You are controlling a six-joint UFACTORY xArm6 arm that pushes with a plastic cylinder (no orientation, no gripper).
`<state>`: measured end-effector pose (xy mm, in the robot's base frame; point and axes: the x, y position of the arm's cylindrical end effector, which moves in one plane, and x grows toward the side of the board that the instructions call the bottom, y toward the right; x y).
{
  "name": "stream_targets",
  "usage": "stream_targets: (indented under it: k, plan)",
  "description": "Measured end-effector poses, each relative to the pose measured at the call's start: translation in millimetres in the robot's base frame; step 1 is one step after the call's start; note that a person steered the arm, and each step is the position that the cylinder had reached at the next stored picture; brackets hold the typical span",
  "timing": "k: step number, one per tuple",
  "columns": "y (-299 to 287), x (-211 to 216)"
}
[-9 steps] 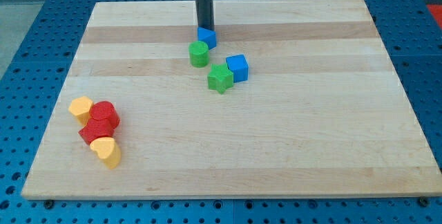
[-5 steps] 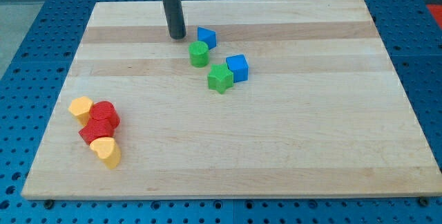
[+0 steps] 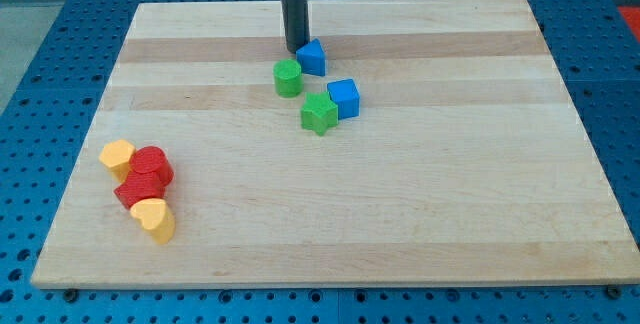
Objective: Make a group with blue and green blocks at the center of the board
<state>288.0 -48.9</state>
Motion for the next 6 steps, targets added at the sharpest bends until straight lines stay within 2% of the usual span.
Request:
stream_targets:
  k: [4, 5, 6]
  plan:
    - [7.8, -1.6]
    - [9.7, 19.3]
    - [9.7, 20.0]
